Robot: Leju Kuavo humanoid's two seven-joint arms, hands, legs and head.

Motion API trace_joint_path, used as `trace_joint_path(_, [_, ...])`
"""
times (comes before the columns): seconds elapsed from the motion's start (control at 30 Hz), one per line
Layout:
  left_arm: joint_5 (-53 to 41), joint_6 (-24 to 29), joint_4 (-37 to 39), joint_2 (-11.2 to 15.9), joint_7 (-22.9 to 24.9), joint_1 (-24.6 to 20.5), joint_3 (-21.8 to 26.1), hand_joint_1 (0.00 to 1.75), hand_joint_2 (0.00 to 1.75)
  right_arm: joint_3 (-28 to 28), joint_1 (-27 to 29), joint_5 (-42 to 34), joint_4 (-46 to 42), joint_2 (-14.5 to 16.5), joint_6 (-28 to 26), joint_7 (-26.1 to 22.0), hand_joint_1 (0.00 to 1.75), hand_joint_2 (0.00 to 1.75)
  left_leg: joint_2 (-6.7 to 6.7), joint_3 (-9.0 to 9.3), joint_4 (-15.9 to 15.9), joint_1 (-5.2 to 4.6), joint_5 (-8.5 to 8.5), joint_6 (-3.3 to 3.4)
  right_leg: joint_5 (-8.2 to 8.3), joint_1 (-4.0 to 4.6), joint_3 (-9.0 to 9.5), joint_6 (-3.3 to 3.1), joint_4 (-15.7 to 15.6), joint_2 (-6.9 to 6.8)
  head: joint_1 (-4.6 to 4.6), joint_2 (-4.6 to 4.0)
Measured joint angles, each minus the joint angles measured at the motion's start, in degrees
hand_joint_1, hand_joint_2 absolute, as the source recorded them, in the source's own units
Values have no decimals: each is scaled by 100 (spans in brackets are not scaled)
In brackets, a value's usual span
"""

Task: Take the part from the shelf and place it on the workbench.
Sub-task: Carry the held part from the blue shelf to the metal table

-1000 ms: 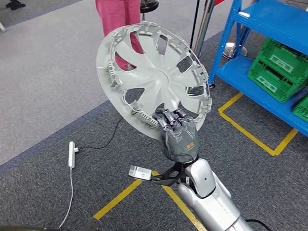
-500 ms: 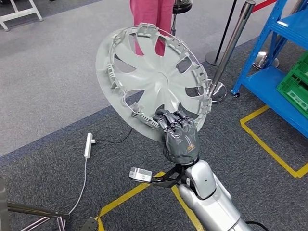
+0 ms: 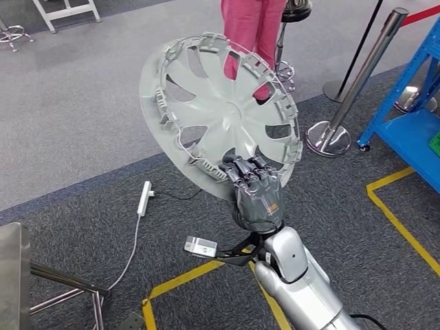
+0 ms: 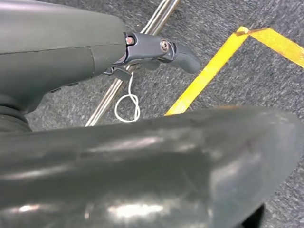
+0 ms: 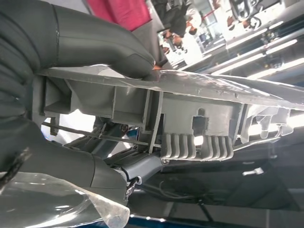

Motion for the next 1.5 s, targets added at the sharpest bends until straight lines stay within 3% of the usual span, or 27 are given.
trace_joint_path(0.07, [0,0,1,0,1,0,0,0,0,-6,0,-1,-1,2,0,-2,175,175,-59,0,-60,-15,-16,35,-11,16,10,48,-14,-97,2,1])
trace_joint_path(0.13, [0,0,2,1,2,12,-1,0,0,-9,-5,-2,-3,8,-1,-3,175,175,-163,24,-119,15,12,86,-115,9,-29,102,82,-27,9,1])
trace_joint_path(0.17, [0,0,2,3,3,9,-2,0,0,-13,-9,-1,-5,11,-1,-5,175,175,-216,37,-149,34,28,115,-239,1,-124,122,285,83,22,1])
trace_joint_path(0.23, [0,0,2,6,4,-5,-3,0,0,-18,-9,-1,-6,11,-2,-7,175,175,-323,41,-162,50,36,144,-579,-17,-490,140,1025,319,41,1])
trace_joint_path(0.3, [0,-4,5,2,3,-9,-4,0,0,-18,7,-3,-3,9,-2,-9,175,175,-442,42,-160,51,34,151,-735,-26,-823,155,1624,386,46,0])
trace_joint_path(0.33, [0,-5,7,1,3,-6,-4,0,0,-17,14,-6,-2,9,-2,-9,175,175,-507,44,-156,54,33,149,-645,-31,-857,163,1622,392,47,-1])
trace_joint_path(0.37, [0,-7,9,0,3,-3,-4,0,0,-18,16,-9,-1,9,-2,-8,175,175,-571,48,-147,61,29,142,-449,-43,-772,168,1377,404,47,-1])
trace_joint_path(0.4, [0,-7,10,-1,3,-2,-4,0,0,-19,14,-13,0,9,-2,-9,175,175,-635,49,-133,68,21,129,-206,-63,-605,177,975,455,47,-1])
trace_joint_path(0.47, [0,-7,11,0,4,-12,-4,0,0,-19,4,-17,0,9,-2,-17,175,175,-741,21,-87,69,8,78,60,-100,-277,187,285,637,43,0])
trace_joint_path(0.53, [0,-7,13,4,5,-15,-4,0,0,-17,6,-17,0,10,-2,-29,175,175,-819,-28,-55,71,17,27,57,-106,-160,168,85,730,36,0])
trace_joint_path(0.6, [0,-7,17,12,6,4,-4,0,0,-16,7,-19,0,11,-2,-28,175,175,-857,-54,-39,84,18,-15,68,-102,-144,112,72,659,33,0])
trace_joint_path(0.67, [0,-7,22,17,6,18,-5,0,0,-24,-4,-20,-1,16,-2,-22,175,175,-694,-125,144,78,-108,-66,69,-110,-116,38,60,565,9,-1])
trace_joint_path(0.73, [0,-7,24,13,6,11,-7,0,0,-36,-9,-20,-2,20,-2,-22,175,175,-466,-387,749,78,-428,-113,51,-102,-88,-24,55,455,-14,0])
trace_joint_path(0.77, [0,-7,25,10,6,5,-7,0,0,-38,-8,-20,-1,20,-2,-22,175,175,-417,-574,1150,89,-597,-127,39,-91,-79,-45,55,395,-15,0])
trace_joint_path(0.8, [0,-7,25,9,6,3,-7,0,0,-39,-3,-20,-1,20,-2,-22,175,175,-395,-729,1470,98,-699,-132,28,-81,-70,-57,56,337,-15,0])
trace_joint_path(0.83, [0,-7,26,9,6,6,-7,0,0,-37,3,-20,0,20,-2,-23,175,175,-386,-803,1613,102,-699,-129,14,-71,-59,-64,56,282,-16,-1])
trace_joint_path(0.87, [0,-7,26,10,6,10,-7,0,0,-35,7,-20,0,20,-2,-24,175,175,-377,-772,1538,103,-592,-116,0,-62,-43,-65,57,229,-17,-1])
trace_joint_path(0.97, [0,-7,26,18,6,10,-7,0,0,-34,0,-20,0,25,-2,-26,175,175,-179,-260,481,45,-54,-22,-64,-31,28,-32,57,80,-14,-1])
trace_joint_path(1.03, [0,-7,26,23,7,-8,-7,0,0,-42,-6,-20,-1,27,-2,-33,175,175,-55,-74,80,-14,2,36,-93,-2,35,11,57,-7,-8,-1])
trace_joint_path(1.13, [0,-7,28,30,9,2,-7,0,0,-46,-3,-19,-3,34,-2,-44,175,175,-176,-41,-27,-20,-23,90,-143,7,38,82,51,-108,-3,0])
trace_joint_path(1.2, [0,-7,28,34,13,8,-7,0,0,-49,-9,-17,-7,39,-3,-49,175,175,-276,6,-97,16,-1,136,-333,-9,-106,123,357,76,9,0])
trace_joint_path(1.27, [0,-7,28,37,15,-7,-7,0,0,-55,-10,-14,-9,39,-4,-53,175,175,-376,19,-110,37,-1,166,-642,-28,-496,143,1095,323,29,0])
trace_joint_path(1.33, [0,-9,30,33,15,-12,-7,0,0,-55,5,-15,-8,37,-4,-55,175,175,-491,23,-107,39,-8,172,-766,-34,-863,168,1675,387,36,0])
trace_joint_path(1.37, [0,-10,30,31,15,-11,-7,0,0,-55,10,-16,-7,37,-4,-54,175,175,-552,26,-103,42,-10,170,-671,-38,-918,177,1679,392,37,-1])
trace_joint_path(1.4, [0,-12,31,29,15,-8,-7,0,0,-55,14,-18,-6,37,-4,-52,175,175,-619,33,-97,49,-16,161,-464,-49,-851,182,1442,405,38,-1])
trace_joint_path(1.43, [0,-14,31,27,15,-8,-7,0,0,-57,13,-18,-6,37,-4,-51,175,175,-682,39,-83,58,-28,144,-208,-68,-696,189,1044,457,42,-1])
trace_joint_path(1.5, [0,-18,31,29,15,-15,-7,0,0,-57,7,-16,-7,37,-4,-53,175,175,-793,23,-28,63,-57,90,84,-103,-353,198,339,639,50,0])
